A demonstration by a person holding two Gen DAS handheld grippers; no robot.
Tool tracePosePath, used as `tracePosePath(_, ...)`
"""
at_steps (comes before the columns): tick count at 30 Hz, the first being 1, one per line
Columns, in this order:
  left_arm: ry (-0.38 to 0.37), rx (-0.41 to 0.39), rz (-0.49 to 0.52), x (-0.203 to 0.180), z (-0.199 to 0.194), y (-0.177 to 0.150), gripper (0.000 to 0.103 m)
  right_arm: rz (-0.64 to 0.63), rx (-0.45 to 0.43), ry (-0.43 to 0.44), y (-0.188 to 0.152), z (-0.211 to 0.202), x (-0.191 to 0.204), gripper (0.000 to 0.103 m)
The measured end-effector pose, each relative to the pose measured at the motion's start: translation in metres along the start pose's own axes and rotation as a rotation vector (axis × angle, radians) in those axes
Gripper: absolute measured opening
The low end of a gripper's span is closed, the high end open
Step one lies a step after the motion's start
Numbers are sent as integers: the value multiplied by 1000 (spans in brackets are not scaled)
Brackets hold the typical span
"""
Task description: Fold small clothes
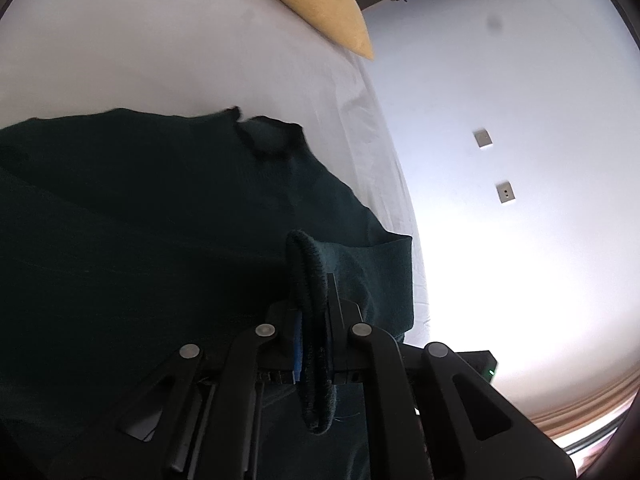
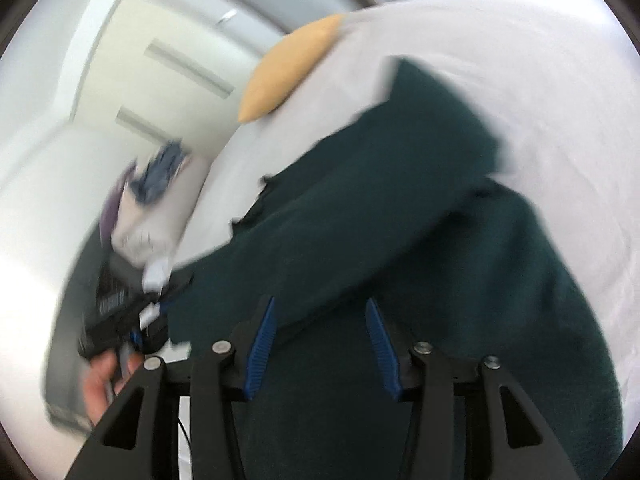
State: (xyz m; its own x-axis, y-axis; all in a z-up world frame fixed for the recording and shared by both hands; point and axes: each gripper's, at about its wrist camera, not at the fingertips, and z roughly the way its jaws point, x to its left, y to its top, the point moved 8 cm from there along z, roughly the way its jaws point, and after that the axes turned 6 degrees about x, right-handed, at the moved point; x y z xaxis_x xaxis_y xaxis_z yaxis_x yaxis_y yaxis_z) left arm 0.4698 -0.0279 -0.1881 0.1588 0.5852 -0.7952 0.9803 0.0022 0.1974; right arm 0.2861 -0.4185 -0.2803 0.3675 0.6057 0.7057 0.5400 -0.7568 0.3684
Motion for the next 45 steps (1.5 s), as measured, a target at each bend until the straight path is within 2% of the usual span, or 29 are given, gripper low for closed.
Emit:
tracePosePath(6, -10, -30, -28, 21, -36, -2, 6, 119, -48, 98, 23, -4, -16, 56)
tracePosePath(9, -7, -38, -53, 37, -47, 0, 6, 135, -74, 128, 33, -6, -11, 62)
tracePosePath(12, -5, -48, -71, 51, -54, 4, 6, 152, -98, 168, 40, -7, -5, 62)
tracePosePath(19, 78, 0, -120, 92, -42, -3, 7, 248, -155, 160, 43, -20, -38, 63)
tracePosePath(22, 63, 4, -166, 110, -36, -8, 7, 223, -138, 145, 42, -15, -27, 65)
tracePosePath(28, 52, 0, -167, 113, -39, -8, 7, 217, -63, 205, 49, 9, -5, 72)
tracePosePath(32, 44, -5, -160, 101, -34, -13, 7, 227, -46, 157, 61, 28, -10, 72)
tracePosePath(34, 44, -3, -154, 100, -37, -14, 7, 215, -42, 160, 68, 32, -8, 69)
tracePosePath(35, 42, -2, -154, 101, -37, -13, 7, 176, -38, 151, 72, 32, -3, 56)
tracePosePath(36, 38, -2, -154, 99, -38, -13, 7, 146, -28, 138, 74, 32, 0, 35)
tracePosePath(38, 36, -3, -150, 97, -39, -12, 7, 93, -27, 90, 75, 29, 3, 17)
tracePosePath(40, 35, 0, -144, 93, -41, -13, 7, 73, -51, 63, 73, 19, 0, 11)
tracePosePath(45, 29, 7, -136, 91, -44, -7, 7, 111, -97, 31, 65, 1, -21, 8)
